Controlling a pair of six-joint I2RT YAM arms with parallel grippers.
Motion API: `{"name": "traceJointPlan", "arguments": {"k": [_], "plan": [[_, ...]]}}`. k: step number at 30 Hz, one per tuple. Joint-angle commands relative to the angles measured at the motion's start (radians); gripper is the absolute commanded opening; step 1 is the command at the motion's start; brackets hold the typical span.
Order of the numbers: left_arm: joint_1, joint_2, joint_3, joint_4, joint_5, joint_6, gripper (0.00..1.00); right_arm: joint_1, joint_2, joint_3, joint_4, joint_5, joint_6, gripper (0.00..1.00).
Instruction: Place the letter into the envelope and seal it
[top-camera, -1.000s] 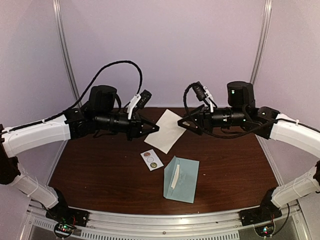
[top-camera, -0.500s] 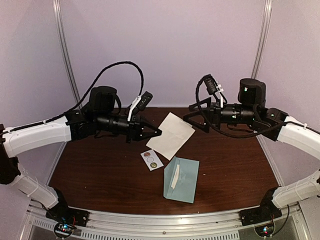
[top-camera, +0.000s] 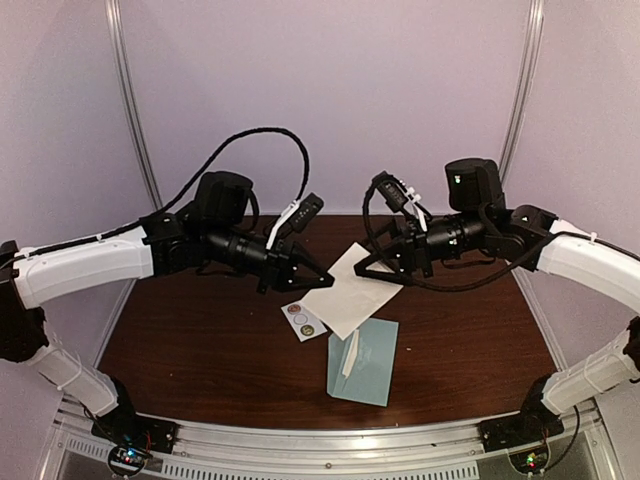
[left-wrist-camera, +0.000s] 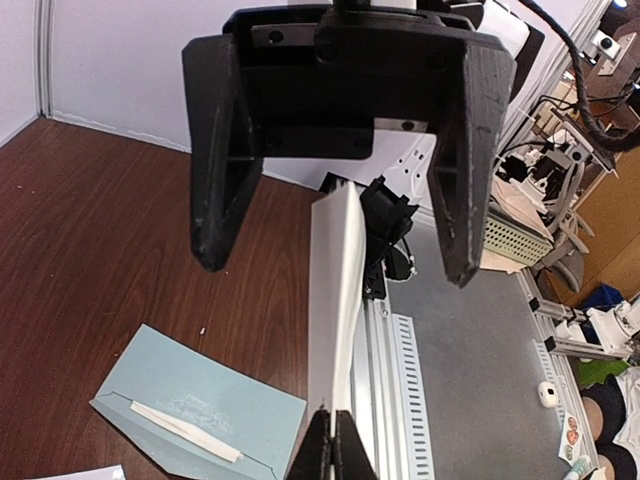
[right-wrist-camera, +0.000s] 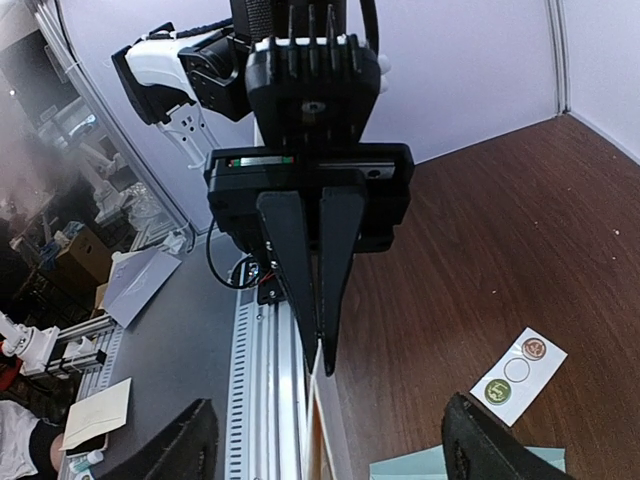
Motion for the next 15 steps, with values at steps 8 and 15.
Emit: {"name": "traceJointPlan", "arguments": {"k": [8,15], "plan": [[-0.008,0.02,0.042,-0.007,0.041,0.022,0.0,0.002,0.025,0.04,-0.076,-0.045,-0.054,0.33],[-0.008,0.015,0.044,-0.009,0.02,0.019,0.03,0.001,0.01,0.038,-0.08,0.053,-0.059,0.0]]}}
